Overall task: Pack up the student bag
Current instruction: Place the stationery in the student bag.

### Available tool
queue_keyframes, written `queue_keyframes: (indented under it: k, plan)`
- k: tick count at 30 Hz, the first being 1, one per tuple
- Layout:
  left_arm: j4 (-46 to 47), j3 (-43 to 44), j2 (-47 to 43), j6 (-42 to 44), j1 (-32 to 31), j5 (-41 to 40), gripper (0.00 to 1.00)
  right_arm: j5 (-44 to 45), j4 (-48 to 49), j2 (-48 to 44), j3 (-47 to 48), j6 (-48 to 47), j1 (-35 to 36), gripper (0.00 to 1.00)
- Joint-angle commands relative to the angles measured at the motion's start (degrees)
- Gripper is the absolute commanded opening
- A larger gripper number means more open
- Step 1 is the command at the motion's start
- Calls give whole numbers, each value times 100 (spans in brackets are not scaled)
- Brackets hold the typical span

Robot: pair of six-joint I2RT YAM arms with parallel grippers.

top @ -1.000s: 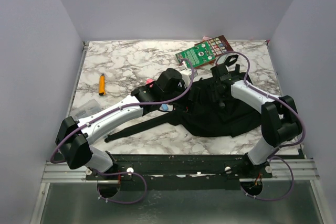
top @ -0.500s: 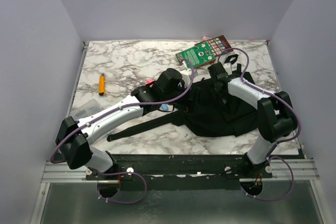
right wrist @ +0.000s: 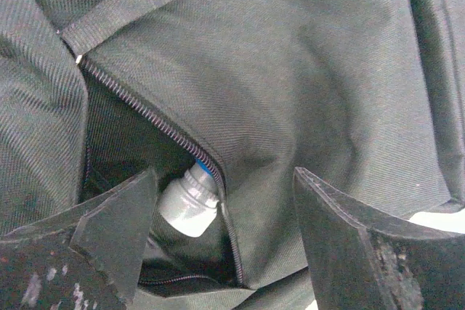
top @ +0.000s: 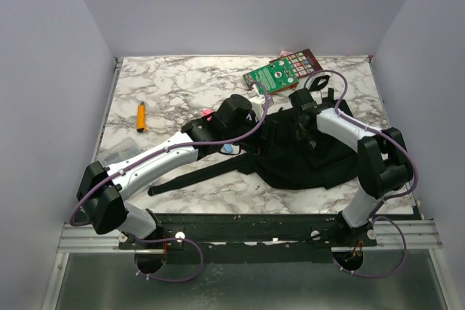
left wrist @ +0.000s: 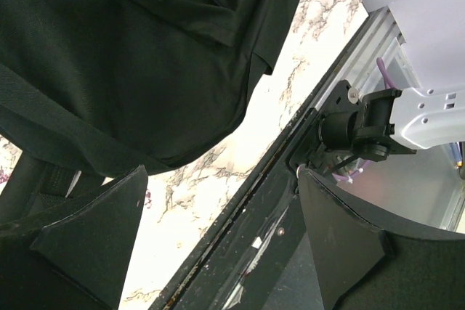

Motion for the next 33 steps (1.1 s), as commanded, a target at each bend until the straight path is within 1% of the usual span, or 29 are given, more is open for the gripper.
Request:
queue_keyframes:
  k: [1, 3, 5, 8, 10, 12, 14, 15, 16, 17, 18, 21, 25, 26, 27, 28, 29, 31, 32, 33]
  plan:
    - [73, -37, -217, -14, -26, 131, 87, -702, -39, -224, -272, 213, -17, 80]
    - [75, -38, -221, -21, -20, 140, 87, -495, -97, -183, -352, 225, -16, 81]
    - [78, -40, -210, -25, -23, 153, 87, -49, -311, -94, -323, 308, -16, 81]
    - [75, -33, -207, -24, -24, 153, 87, 699, -675, 43, -188, 468, -16, 73]
    - [75, -34, -201, -31, -20, 169, 87, 1018, -859, 86, -77, 576, -16, 69]
    - [72, -32, -188, -40, -23, 180, 87, 1190, -917, 96, 45, 629, -16, 59]
    - [78, -37, -184, -40, -21, 182, 87, 1299, -791, 123, 78, 606, -16, 55]
    - [76, -32, -188, -42, -25, 181, 87, 1362, -659, 158, 48, 561, -17, 57]
    - [78, -32, -184, -40, -20, 189, 87, 1283, -495, 218, 21, 438, -17, 66]
    - [78, -39, -186, -34, -26, 188, 87, 1249, -515, 310, 65, 432, -17, 72]
    - [79, -40, -190, -32, -28, 173, 87, 1291, -658, 420, 159, 540, -21, 73]
    - [71, -42, -196, -14, -29, 136, 87, 1547, -889, 491, 207, 681, -23, 74]
    - [70, -32, -221, -27, -33, 183, 87, 1914, -949, 277, 140, 828, -40, 73]
    - [70, -32, -231, -31, -29, 190, 87, 1916, -870, 225, 121, 793, -86, 70]
    - [71, -32, -232, -31, -28, 197, 87, 1911, -775, 187, 107, 745, -139, 62]
    - [71, -32, -230, -36, -31, 209, 87, 1898, -724, 184, 125, 723, -201, 49]
    - [65, -32, -235, -32, -31, 209, 87, 1946, -613, 198, 120, 664, -226, 42]
    - [65, -32, -259, -27, -30, 200, 87, 2027, -464, 293, 107, 558, -280, 40]
    - [65, -40, -268, -18, -29, 173, 87, 2019, -547, 362, 151, 593, -331, 42]
    - [64, -41, -287, -6, -28, 143, 87, 2001, -595, 400, 171, 646, -365, 49]
